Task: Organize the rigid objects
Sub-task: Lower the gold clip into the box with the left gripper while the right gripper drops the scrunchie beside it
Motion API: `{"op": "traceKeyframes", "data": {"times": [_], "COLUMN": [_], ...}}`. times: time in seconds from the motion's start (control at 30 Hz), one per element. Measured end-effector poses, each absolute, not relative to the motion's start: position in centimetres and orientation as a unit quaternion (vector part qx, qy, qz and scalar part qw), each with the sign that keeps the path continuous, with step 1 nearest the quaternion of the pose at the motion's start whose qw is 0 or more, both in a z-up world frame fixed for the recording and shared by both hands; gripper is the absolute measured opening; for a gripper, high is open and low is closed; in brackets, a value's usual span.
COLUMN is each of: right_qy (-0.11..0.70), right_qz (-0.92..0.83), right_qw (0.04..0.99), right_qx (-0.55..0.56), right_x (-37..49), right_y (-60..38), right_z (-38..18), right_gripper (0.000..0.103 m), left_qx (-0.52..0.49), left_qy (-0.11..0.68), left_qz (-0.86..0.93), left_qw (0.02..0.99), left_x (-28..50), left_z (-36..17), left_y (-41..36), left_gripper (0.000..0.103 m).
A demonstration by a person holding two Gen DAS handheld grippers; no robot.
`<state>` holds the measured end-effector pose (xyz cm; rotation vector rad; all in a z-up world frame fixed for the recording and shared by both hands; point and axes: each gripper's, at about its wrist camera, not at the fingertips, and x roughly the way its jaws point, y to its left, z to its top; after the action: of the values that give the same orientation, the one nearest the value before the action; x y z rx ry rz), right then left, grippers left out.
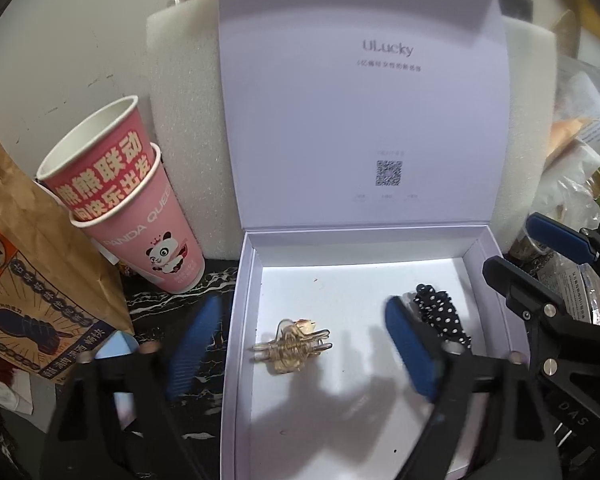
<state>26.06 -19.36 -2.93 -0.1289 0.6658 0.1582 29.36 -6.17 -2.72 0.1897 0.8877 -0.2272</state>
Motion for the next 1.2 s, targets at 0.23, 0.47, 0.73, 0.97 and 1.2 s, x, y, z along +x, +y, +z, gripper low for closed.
{"op": "traceKeyframes", "data": {"times": [0.23, 0.47, 0.73, 0.97, 1.2], "right_qy": [0.317, 0.301, 0.278, 0.261, 0.252], "right_qz": [0.067, 0.06, 0.058, 0.051, 0.046], "right_qw": [0.944, 0.949, 0.956, 0.961, 0.964], "right_qx": [-0.066, -0.068, -0.073, -0.076, -0.074], "right_x": [24.9, 23.4, 20.9, 18.5, 16.3], "right_y": [-19.8, -20.1, -20.0, -19.8, -19.8], "right_z": [-1.7, -0.1, 2.0, 3.4, 4.4], "right_gripper": [0.056, 0.063, 0.068, 0.079, 0.079], "left_qx": [0.098, 0.1, 0.091, 0.082, 0.077], "left_qy": [0.417, 0.397, 0.372, 0.353, 0.337], "left_qz": [-0.114, -0.111, -0.113, -0.112, -0.117], "left_qw": [0.896, 0.906, 0.917, 0.925, 0.931], "left_x": [27.7, 25.5, 23.4, 21.1, 18.9], "left_z": [-1.4, 1.0, 3.0, 4.9, 6.3], "left_y": [-6.6, -6.6, -5.9, -5.0, -4.3], "left_gripper": [0.089, 0.089, 0.089, 0.089, 0.089]}}
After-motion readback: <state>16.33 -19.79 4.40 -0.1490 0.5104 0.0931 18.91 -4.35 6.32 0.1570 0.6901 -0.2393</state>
